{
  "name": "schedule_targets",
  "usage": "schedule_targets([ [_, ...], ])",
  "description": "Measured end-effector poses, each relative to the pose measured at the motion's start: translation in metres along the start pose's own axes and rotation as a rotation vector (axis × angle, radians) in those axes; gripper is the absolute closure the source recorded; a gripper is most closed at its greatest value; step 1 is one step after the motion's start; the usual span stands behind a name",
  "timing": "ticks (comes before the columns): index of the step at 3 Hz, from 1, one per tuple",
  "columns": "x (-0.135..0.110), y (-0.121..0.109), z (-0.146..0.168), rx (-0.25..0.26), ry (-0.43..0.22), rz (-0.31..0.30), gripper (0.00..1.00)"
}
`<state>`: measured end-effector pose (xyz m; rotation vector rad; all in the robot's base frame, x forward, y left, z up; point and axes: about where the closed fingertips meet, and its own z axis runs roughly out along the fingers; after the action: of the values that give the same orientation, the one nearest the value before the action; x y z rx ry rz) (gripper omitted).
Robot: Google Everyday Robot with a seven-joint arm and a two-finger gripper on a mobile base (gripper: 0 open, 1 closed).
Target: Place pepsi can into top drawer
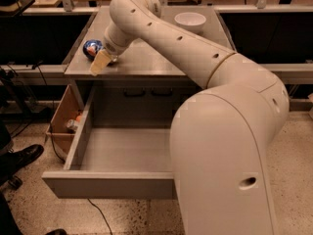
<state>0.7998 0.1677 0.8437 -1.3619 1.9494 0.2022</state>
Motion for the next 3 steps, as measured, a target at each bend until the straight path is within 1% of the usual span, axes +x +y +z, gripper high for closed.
schedule_targets([
  [1,0.003,-0.001,-0.019,-0.018,0.009,0.018,0.47],
  [2,0.006,0.007,-0.042,-0.034,0.005,0.016,0.70],
  [3,0.016,0.029,-0.087,-0.039,-0.009,0.018,0.99],
])
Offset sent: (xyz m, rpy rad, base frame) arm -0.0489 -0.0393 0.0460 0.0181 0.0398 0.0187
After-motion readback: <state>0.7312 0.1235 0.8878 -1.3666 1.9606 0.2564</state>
